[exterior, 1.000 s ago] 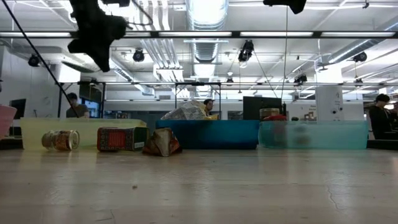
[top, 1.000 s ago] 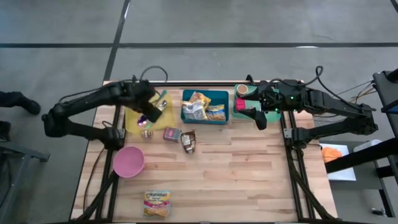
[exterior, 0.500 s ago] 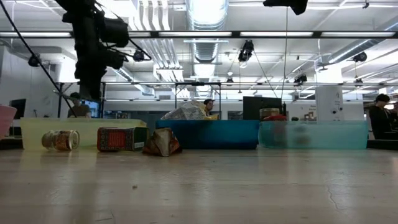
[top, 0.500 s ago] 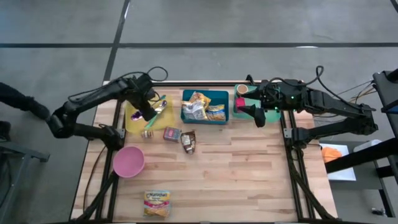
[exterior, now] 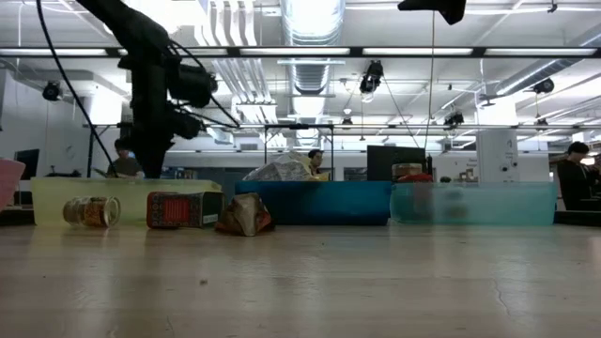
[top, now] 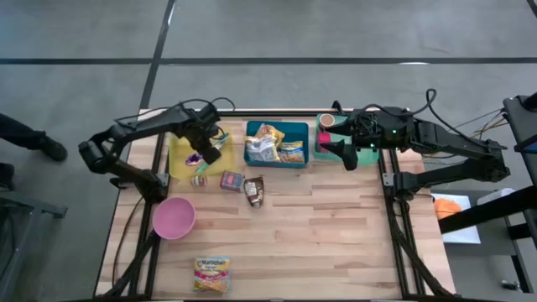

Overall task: Pick & Place Food Item
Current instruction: Put the purple spoon into the yellow transparent bin

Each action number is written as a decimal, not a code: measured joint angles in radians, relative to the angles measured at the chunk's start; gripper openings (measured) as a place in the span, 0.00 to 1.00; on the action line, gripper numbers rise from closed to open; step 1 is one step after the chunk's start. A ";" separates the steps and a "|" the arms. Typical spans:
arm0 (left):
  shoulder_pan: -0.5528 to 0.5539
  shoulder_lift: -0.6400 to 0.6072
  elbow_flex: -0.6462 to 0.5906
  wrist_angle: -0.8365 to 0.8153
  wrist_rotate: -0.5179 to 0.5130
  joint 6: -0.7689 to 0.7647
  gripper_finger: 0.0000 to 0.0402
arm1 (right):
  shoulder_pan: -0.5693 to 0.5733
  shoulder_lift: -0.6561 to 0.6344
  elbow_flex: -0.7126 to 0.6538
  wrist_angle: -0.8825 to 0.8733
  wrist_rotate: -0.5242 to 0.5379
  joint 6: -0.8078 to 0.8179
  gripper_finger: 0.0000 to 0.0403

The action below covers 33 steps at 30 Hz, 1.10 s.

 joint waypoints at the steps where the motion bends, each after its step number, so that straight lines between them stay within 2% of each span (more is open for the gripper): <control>1: 0.000 0.000 -0.016 0.021 0.001 -0.026 0.02 | 0.000 0.000 0.000 0.000 0.000 0.004 0.73; 6: 0.002 -0.015 -0.089 0.084 0.013 -0.081 0.02 | 0.000 0.000 0.000 -0.002 0.000 0.017 0.73; 12: 0.002 -0.015 -0.138 0.083 0.015 -0.075 0.02 | 0.000 0.000 0.000 -0.003 0.000 0.016 0.73; 19: 0.000 -0.015 -0.142 0.083 0.023 0.024 0.02 | 0.000 0.000 0.000 -0.004 0.000 0.016 0.73; 33: -0.001 -0.015 -0.142 0.084 0.055 0.098 0.02 | 0.000 0.000 0.000 -0.004 0.000 0.023 0.73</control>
